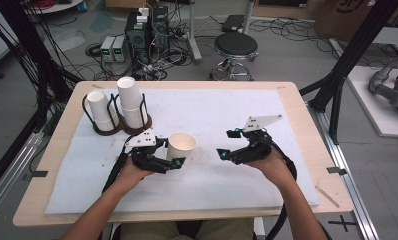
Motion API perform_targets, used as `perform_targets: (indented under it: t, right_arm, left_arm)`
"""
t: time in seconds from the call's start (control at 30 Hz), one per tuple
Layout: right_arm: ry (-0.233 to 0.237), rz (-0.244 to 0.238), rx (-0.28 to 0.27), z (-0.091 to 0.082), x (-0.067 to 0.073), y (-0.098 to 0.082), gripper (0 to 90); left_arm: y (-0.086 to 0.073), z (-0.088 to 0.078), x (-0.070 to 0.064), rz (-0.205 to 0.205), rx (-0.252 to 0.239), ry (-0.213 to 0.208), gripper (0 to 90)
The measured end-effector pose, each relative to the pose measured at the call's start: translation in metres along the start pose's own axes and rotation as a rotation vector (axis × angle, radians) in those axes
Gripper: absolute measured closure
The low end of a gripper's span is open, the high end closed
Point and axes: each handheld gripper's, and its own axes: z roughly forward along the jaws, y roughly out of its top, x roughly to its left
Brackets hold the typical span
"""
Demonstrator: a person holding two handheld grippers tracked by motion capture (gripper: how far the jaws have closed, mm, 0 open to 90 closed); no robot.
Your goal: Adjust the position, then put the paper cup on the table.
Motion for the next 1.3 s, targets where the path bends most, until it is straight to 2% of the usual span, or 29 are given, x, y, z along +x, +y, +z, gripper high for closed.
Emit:
perform_targets:
  t: [0.2, 0.3, 0.43, 0.63, 0.77, 0.9, 1.17, 1.3]
  right_arm:
    - [-0.148, 0.066, -0.077, -0.020, -0.010, -0.036, 21.8]
    - [-0.228, 0.080, -0.105, -0.027, -0.013, -0.052, 21.8]
    - [-0.295, 0.111, -0.122, -0.033, -0.016, -0.070, 21.9]
    - [-0.320, 0.148, -0.115, -0.036, -0.018, -0.083, 21.9]
    - [-0.331, 0.152, -0.124, -0.037, -0.019, -0.083, 21.9]
    - [-0.339, 0.149, -0.136, -0.041, -0.018, -0.083, 22.0]
    - [-0.336, 0.148, -0.140, -0.044, -0.015, -0.085, 21.9]
    - [-0.336, 0.144, -0.137, -0.043, -0.015, -0.085, 21.9]
  left_arm:
    - [-0.001, -0.008, 0.002, 0.029, -0.090, 0.028, 30.2]
    - [-0.003, -0.011, 0.004, 0.046, -0.118, 0.018, 30.2]
    - [-0.005, -0.014, 0.005, 0.052, -0.146, 0.013, 30.4]
    - [-0.009, -0.016, 0.004, 0.043, -0.169, 0.025, 30.5]
    - [-0.010, -0.020, 0.006, 0.026, -0.202, 0.019, 30.6]
    - [-0.010, -0.025, 0.007, 0.021, -0.243, 0.039, 30.5]
    - [-0.010, -0.025, 0.009, 0.026, -0.244, 0.062, 30.5]
    - [-0.010, -0.026, 0.010, 0.022, -0.248, 0.059, 30.3]
